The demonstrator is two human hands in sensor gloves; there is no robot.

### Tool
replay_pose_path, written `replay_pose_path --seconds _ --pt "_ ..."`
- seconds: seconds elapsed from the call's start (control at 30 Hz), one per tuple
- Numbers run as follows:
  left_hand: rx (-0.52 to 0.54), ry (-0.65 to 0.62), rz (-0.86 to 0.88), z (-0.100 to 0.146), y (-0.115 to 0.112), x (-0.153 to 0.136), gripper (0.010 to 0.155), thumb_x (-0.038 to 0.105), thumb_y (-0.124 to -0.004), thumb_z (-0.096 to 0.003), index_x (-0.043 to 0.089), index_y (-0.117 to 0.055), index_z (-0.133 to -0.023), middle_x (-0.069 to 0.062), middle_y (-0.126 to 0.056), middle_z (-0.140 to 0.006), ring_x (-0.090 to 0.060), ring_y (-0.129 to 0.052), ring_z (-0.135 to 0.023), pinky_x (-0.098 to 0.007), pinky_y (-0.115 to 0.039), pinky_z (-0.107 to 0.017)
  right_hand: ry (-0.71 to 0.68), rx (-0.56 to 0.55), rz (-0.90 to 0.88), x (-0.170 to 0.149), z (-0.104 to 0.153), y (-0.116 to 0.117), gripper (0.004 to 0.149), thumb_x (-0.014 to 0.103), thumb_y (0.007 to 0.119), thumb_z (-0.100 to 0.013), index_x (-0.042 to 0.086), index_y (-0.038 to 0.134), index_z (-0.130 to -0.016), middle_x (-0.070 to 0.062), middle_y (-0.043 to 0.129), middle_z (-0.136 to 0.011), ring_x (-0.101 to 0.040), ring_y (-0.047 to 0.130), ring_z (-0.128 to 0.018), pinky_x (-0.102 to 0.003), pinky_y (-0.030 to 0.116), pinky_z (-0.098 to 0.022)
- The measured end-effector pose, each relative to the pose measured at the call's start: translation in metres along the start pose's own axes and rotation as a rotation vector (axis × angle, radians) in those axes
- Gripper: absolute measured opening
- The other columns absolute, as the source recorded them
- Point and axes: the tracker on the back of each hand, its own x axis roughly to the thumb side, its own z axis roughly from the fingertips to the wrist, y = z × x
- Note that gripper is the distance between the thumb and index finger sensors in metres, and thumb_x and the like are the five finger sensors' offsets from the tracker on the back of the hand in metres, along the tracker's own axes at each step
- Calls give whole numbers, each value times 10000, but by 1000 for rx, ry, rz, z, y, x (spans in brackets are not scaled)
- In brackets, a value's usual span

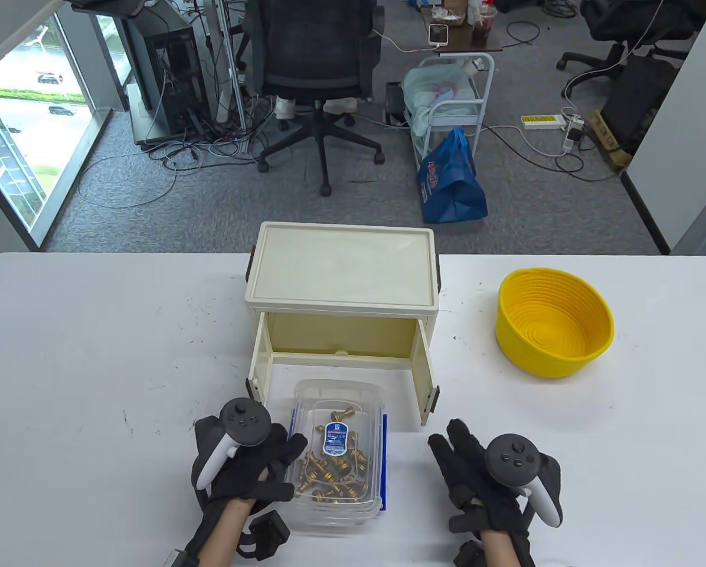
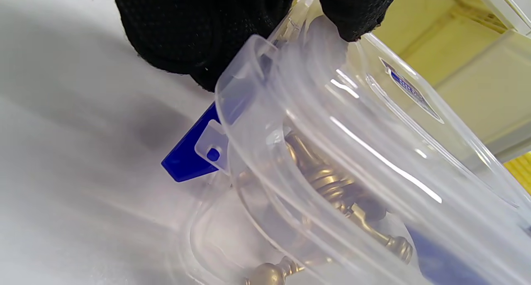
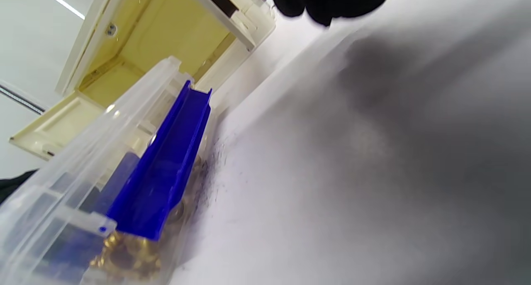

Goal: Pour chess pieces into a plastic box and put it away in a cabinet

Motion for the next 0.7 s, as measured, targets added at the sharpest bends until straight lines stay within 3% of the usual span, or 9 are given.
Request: replay_pose_path --seconds 0.1,0.23,0.37,0.53,0.7 --pt "-19 -10 -40 1 -1 2 668 500 -707 -652 23 -686 -1120 -177 -901 -903 -266 -978 -649 -395 -883 -476 -12 149 -12 9 -5 13 738 560 595 -665 -57 570 -1069 -293 783 -961 -456 893 -735 -483 773 -503" --pt "-10 -28 -87 3 0 7 657 480 -700 -663 15 -679 -1127 -194 -890 -918 -286 -971 -668 -410 -879 -489 -56 276 -130 21 -11 33 802 578 615 -662 -99 506 -1079 -316 765 -963 -451 910 -713 -463 794 -474" --pt "-101 -39 -127 1 3 8 673 447 -711 -673 0 -619 -1167 -219 -841 -991 -323 -944 -746 -441 -867 -530 -27 283 -59 29 -15 40 855 599 632 -654 -118 460 -1086 -339 722 -988 -428 911 -707 -452 797 -472" --pt "-99 -48 -73 -2 2 3 668 439 -723 -669 -5 -630 -1158 -218 -849 -974 -317 -948 -732 -439 -868 -524 -14 304 -96 28 -21 45 882 592 660 -648 -136 420 -1085 -340 695 -995 -392 923 -699 -433 805 -468" --pt "-79 -63 8 -2 -3 -6 670 462 -727 -659 12 -637 -1147 -197 -851 -958 -296 -950 -710 -425 -873 -514 0 368 -247 26 -31 53 938 570 718 -629 -157 341 -1086 -339 637 -1004 -396 915 -708 -431 799 -468"
